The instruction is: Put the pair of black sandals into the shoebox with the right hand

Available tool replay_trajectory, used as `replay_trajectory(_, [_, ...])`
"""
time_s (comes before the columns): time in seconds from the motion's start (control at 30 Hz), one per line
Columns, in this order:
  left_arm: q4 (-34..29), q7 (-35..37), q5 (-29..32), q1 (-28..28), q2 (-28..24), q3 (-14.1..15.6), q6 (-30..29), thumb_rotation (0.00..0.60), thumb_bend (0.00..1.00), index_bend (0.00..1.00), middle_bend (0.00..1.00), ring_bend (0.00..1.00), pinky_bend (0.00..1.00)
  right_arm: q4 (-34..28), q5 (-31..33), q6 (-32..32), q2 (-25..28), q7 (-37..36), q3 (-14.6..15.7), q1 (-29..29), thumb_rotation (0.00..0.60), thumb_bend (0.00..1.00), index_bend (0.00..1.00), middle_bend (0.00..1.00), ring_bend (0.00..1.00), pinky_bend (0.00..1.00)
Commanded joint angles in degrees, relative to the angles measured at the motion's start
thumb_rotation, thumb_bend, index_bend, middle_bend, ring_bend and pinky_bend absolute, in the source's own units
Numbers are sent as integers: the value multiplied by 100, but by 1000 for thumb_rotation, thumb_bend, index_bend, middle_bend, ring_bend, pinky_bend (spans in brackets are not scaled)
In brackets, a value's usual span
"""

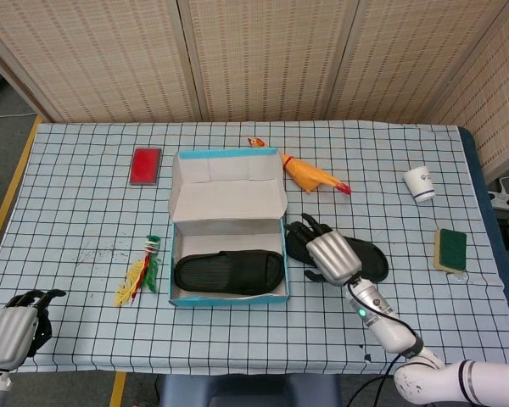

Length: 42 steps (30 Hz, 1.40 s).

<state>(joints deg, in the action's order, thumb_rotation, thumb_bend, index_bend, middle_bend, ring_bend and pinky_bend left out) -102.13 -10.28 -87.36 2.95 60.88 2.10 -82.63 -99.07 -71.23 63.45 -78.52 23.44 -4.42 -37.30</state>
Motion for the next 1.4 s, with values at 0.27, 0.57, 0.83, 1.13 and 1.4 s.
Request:
replay_trajectory(0.27, [-11, -49, 11, 7, 8, 9, 23, 600, 427, 285, 230, 252, 320, 580, 525, -402, 180, -318, 31, 169, 600, 115, 80, 116, 6, 289])
replay_trajectory(0.57, [-14, -96, 33, 13, 25, 16, 52, 600, 427, 285, 231, 252, 320, 1100, 829, -780, 67, -604, -7, 197, 600, 115, 149, 164, 50, 318])
replay_trajectory(0.83, [-12, -173, 27, 36, 48, 39, 110, 600, 426, 285, 232, 252, 320, 1559, 981, -1033, -226, -795, -87, 152, 600, 115, 186, 201, 78, 320])
replay_trajectory(1.13, [-15, -155, 29, 34, 43, 40, 101, 600, 426, 285, 231, 252, 320, 1730, 1045, -1174, -337, -827, -98, 151, 600, 115, 192, 202, 97, 327])
replay_trajectory(1.4, [-18, -160, 38, 33, 44, 40, 102, 600, 426, 285, 232, 252, 320, 1678, 977, -1060, -312, -816, -102, 207, 600, 115, 265, 308, 202, 409])
